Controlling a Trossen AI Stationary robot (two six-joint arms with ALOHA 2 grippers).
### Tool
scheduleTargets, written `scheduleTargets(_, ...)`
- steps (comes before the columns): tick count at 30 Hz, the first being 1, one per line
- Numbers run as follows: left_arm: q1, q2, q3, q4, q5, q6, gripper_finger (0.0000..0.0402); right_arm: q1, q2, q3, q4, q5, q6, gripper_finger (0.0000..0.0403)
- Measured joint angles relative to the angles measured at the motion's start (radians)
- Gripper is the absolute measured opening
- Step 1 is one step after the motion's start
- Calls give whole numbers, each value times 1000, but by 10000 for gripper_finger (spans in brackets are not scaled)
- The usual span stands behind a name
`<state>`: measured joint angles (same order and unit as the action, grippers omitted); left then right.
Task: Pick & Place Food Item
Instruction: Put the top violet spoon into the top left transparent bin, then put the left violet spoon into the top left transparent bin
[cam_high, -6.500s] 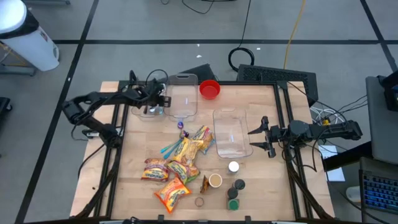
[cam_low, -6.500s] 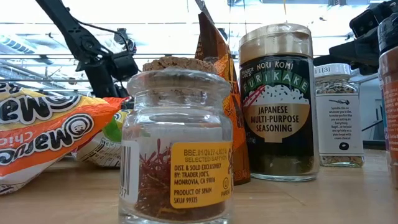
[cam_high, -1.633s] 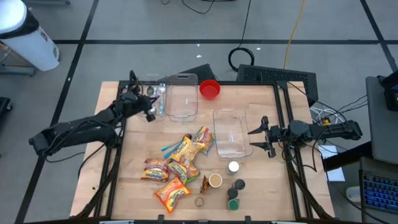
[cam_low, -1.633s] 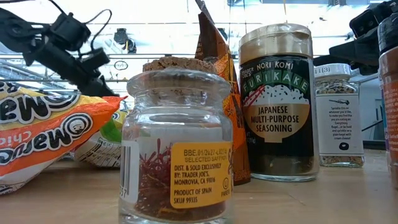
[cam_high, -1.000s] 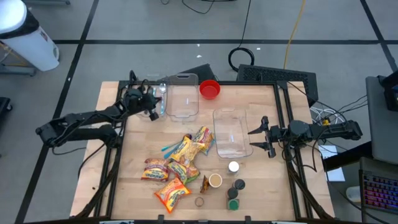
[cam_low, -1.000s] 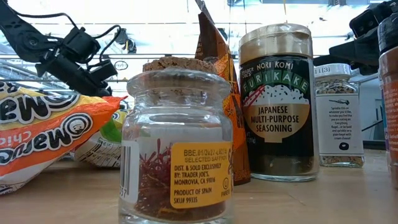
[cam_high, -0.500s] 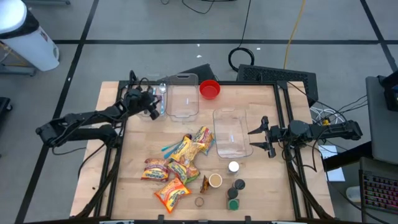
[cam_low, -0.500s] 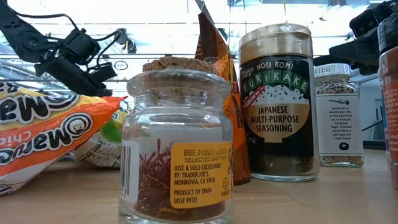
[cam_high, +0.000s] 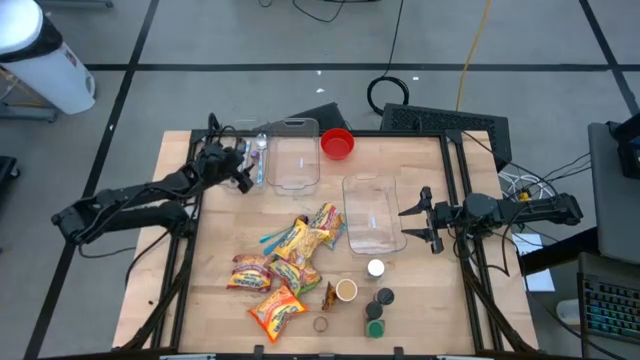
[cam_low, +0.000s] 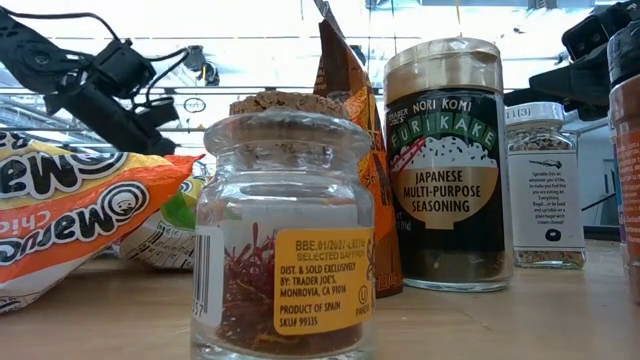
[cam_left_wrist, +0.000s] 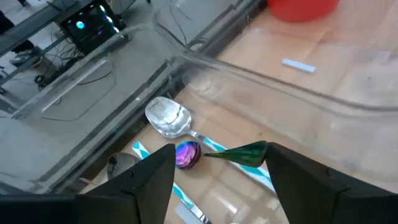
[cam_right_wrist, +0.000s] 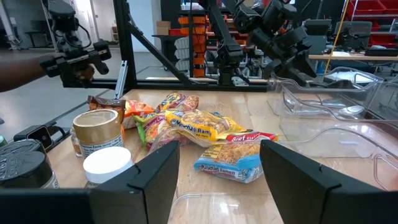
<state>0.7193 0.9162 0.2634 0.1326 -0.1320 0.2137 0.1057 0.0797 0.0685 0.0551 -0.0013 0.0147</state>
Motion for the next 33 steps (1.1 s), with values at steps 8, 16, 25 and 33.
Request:
scheduleTargets(8, -1, -80, 0, -32, 19, -41, 258, 0, 0, 0, 0, 0, 0, 218)
scheduleTargets(16, -9, -177, 1, 14, 155, -208, 258, 0, 0, 0, 0, 0, 0, 217)
scheduleTargets(25, -239, -296, 73, 168, 368, -275, 234, 0, 0, 0, 0, 0, 0, 215)
scheduleTargets(33, -630, -138, 361, -362, 120, -223, 207, 0, 0, 0, 0, 0, 0, 219)
